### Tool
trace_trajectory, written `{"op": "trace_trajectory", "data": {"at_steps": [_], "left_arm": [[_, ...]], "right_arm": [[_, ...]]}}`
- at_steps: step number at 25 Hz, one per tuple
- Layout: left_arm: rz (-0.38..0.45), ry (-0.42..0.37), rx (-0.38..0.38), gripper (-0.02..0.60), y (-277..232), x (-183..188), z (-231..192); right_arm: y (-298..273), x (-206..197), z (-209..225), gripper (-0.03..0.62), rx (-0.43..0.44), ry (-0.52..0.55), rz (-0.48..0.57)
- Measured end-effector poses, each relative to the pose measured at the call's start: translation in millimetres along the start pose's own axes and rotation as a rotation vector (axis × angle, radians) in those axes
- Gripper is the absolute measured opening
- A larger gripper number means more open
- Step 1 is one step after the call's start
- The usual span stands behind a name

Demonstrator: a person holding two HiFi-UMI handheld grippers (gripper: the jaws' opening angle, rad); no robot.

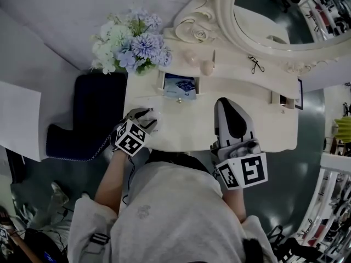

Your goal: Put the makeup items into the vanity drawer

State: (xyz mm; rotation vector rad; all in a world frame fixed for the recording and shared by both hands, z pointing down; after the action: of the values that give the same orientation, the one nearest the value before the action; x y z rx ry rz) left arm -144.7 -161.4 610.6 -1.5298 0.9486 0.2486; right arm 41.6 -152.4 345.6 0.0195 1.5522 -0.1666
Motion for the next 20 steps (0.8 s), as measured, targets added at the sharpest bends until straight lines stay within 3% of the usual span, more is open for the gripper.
{"op": "trace_trajectory", "data": {"at_steps": [2,4,8,20], "left_arm": [[-0.006,0.004,0.019,0.175,1,0,0],[-0.011,0.004,0.05,0.072,2,0,-2],[-0.006,0.029,0.074,0.028,4,-1,-4],[0.07,0.114,0.114,0.012,16,5,0]], "right_arm": [[1,3,1,0.026,0.006,-0.001,0.007],[3,5,1,0.026,0.011,0.001,0.015],[6,10,3,0.026,0.018,0.004,0.029],[17,18,8,0.026,0.041,0.021,0.049]]}}
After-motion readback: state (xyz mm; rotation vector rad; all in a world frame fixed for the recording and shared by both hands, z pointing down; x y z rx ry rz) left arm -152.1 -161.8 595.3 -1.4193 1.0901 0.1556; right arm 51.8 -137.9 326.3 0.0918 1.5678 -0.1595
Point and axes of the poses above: the fingertips, and each gripper's own axes: y backward along the fingers, z to its right, x out of its top, the point moved 3 cm from there along y, backward along the fingers, and after that the axes turned 15 degrees about -x, right-handed, at the moved point
